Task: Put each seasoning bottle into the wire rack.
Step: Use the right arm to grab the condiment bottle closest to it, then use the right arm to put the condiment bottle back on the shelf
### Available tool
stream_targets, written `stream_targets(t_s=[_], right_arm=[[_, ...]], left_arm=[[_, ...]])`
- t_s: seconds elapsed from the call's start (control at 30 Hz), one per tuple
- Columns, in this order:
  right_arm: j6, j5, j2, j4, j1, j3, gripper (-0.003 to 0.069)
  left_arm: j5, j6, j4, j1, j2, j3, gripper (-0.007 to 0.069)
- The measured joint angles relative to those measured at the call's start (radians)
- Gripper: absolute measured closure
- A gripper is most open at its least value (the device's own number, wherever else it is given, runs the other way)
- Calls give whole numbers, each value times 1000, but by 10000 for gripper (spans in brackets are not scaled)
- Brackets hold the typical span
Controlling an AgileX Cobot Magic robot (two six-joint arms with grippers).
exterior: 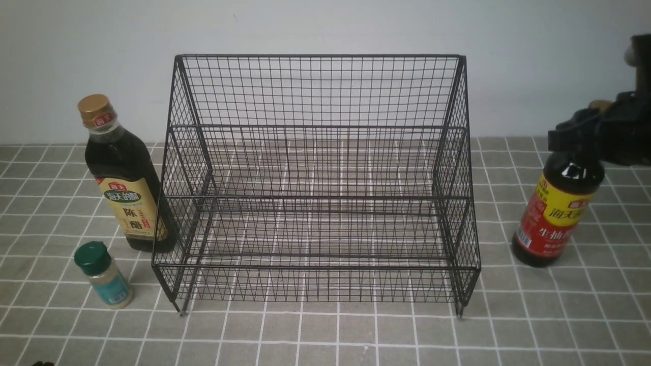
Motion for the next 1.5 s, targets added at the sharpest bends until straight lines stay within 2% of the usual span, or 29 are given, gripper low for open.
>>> stream_targets(t_s=[0.2, 0.37, 0.5, 0.6, 0.63, 0.67, 0.8, 0.93, 1.3, 1.5], right_arm=[[1, 93, -115, -13, 0, 4, 392], [-3, 183, -241, -6, 7, -117, 391], [-37, 260, -278, 5, 58, -233, 391], [-70, 311, -286, 38, 152, -341, 391], [-70, 312, -286, 41, 159, -346, 391], [-72, 313, -286, 64, 224, -387, 391], [-71, 268, -255, 91, 328, -425, 391], [-72, 205, -180, 89, 379, -430, 391], [-50, 58, 7, 87, 399, -427, 391], [-50, 76, 45, 88, 399, -427, 391]], left_arm=[[0, 0, 0, 0, 0, 0, 631], [0, 0, 0, 0, 0, 0, 631], [0, 0, 0, 0, 0, 0, 631], [0, 0, 0, 0, 0, 0, 631], [0, 0, 0, 0, 0, 0, 631], [0, 0, 0, 0, 0, 0, 631], [0, 0, 0, 0, 0, 0, 631], [0, 0, 0, 0, 0, 0, 631], [0, 0, 0, 0, 0, 0, 631], [0, 0, 0, 0, 0, 0, 631]])
